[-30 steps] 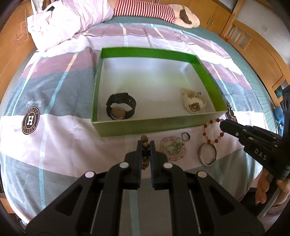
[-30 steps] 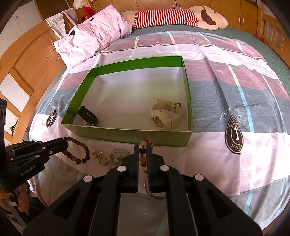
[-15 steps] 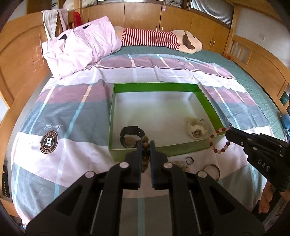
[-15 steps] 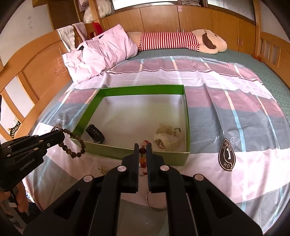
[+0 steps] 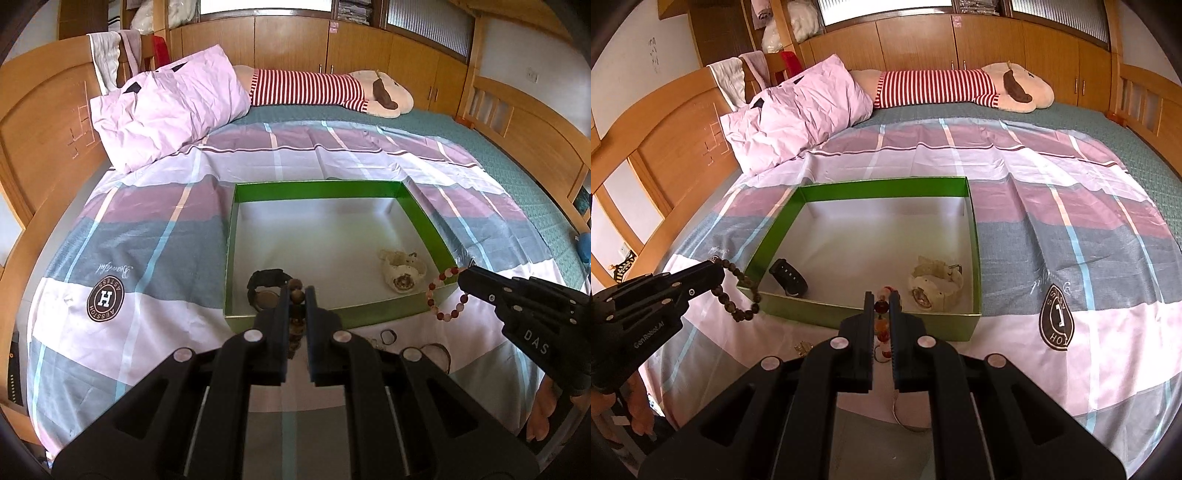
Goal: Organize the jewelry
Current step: 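Carry both bracelets into the green box and open both tools, then move the left tool to the jade pendant while the right tool approaches the silver bangle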
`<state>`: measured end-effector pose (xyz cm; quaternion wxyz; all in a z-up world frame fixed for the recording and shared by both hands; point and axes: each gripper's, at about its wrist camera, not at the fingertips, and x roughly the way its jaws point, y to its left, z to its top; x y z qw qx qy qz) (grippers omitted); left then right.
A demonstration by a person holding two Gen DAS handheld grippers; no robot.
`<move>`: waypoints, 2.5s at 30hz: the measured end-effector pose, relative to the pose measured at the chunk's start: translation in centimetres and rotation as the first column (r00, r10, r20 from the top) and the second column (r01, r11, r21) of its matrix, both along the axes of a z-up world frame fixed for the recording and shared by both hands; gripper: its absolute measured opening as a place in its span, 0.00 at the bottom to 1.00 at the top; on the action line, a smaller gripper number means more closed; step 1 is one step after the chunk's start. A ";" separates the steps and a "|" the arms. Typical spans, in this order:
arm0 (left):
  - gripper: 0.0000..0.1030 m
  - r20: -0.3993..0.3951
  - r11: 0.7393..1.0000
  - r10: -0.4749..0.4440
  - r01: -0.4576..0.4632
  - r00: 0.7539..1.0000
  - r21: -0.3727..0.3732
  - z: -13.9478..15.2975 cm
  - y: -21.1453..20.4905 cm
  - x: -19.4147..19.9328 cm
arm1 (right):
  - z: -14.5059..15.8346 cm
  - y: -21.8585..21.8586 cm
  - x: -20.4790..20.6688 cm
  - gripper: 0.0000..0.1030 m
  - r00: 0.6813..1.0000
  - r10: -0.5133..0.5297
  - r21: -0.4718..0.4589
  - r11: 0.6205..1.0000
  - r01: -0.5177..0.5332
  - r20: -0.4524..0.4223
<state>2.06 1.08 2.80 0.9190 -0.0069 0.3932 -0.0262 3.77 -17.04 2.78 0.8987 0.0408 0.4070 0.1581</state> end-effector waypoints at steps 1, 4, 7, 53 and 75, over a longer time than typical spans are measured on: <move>0.08 0.003 1.000 0.001 -0.001 1.000 0.000 0.1 0.0 0.0 | 0.1 0.0 0.0 0.07 1.000 0.000 0.006 1.000 0.000 0.006; 0.08 0.008 1.000 0.004 -0.004 1.000 -0.004 0.2 0.0 0.1 | 0.3 0.0 -0.1 0.07 1.000 0.002 0.013 1.000 -0.002 0.015; 0.08 0.011 1.000 0.005 -0.005 1.000 -0.009 0.3 0.1 0.2 | 0.3 0.0 -0.1 0.07 1.000 0.003 0.017 1.000 -0.003 0.021; 0.17 -0.129 0.991 -0.069 0.053 0.989 -0.124 -2.3 0.5 3.2 | -4.7 5.1 2.8 0.31 0.968 0.136 -0.035 0.989 -0.147 -0.210; 0.40 -0.319 0.998 -0.023 0.004 0.947 -0.060 -6.9 1.1 3.4 | -9.1 4.6 2.2 0.00 0.944 0.106 -0.147 0.976 -0.158 -0.313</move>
